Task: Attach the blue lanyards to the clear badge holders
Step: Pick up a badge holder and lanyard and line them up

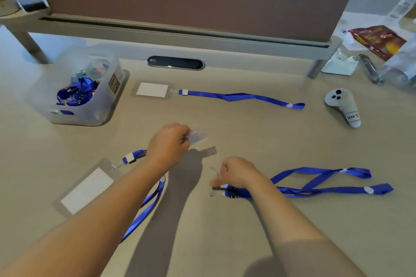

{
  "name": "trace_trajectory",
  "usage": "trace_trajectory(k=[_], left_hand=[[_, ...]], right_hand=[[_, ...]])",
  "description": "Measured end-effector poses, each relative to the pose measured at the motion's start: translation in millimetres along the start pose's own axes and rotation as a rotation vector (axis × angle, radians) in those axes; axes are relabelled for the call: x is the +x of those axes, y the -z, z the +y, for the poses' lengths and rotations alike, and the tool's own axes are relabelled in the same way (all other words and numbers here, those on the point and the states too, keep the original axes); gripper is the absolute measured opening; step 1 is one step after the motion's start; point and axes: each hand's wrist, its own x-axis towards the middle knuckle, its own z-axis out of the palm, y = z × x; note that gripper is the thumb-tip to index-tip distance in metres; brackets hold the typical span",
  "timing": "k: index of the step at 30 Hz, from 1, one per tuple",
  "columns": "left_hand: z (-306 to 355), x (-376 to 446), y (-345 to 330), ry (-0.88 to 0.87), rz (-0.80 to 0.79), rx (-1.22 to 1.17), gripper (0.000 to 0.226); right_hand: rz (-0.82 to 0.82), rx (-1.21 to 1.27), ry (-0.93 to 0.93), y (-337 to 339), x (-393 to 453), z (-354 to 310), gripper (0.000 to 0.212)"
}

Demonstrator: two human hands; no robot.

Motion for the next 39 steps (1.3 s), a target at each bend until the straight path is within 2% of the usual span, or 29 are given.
trace_trajectory(k=[4, 6, 10, 12, 16, 20, 24, 27, 32, 39], left_hand=[[-5, -2, 1, 0.047, 0.009, -0.006, 0.025], [-6, -2, 2, 0.069, 0.034, -0.037, 0.023], [-1, 1, 9, 0.099, 0.129, -0.154, 0.011], [7, 4, 17, 0.104, 0.155, -0.235, 0.012], [30, 10, 36, 0.074, 0.215, -0.419, 0.015], [51, 16, 55, 0.065, 0.22, -0.581, 0.032], [68, 18, 65, 0.114, 0.171, -0.828, 0.028], [75, 16, 70, 0.089, 0.167, -0.888, 0.026], [75, 13, 73, 0.028, 0.186, -0.831, 0.033], [68, 5, 74, -0.138, 0.3, -0.408, 0.037]], right_hand=[[0.058, -0.068, 0.015, -5, 7, -3, 0.029], [0.126, 0.063, 0.049, 1, 8, -2, 0.027], [0.37, 0.35, 0.139, 26, -1, -9, 0.021], [0.465, 0.403, 0.208, 44, -7, -17, 0.015], [0.646, 0.504, 0.323, 81, -24, -31, 0.02], [0.699, 0.594, 0.383, 109, -43, -46, 0.022], [0.718, 0.664, 0.381, 122, -53, -58, 0.028], [0.696, 0.675, 0.393, 128, -58, -64, 0.024], [0.682, 0.678, 0.358, 133, -66, -70, 0.024], [0.62, 0.688, 0.372, 136, -77, -75, 0.031]])
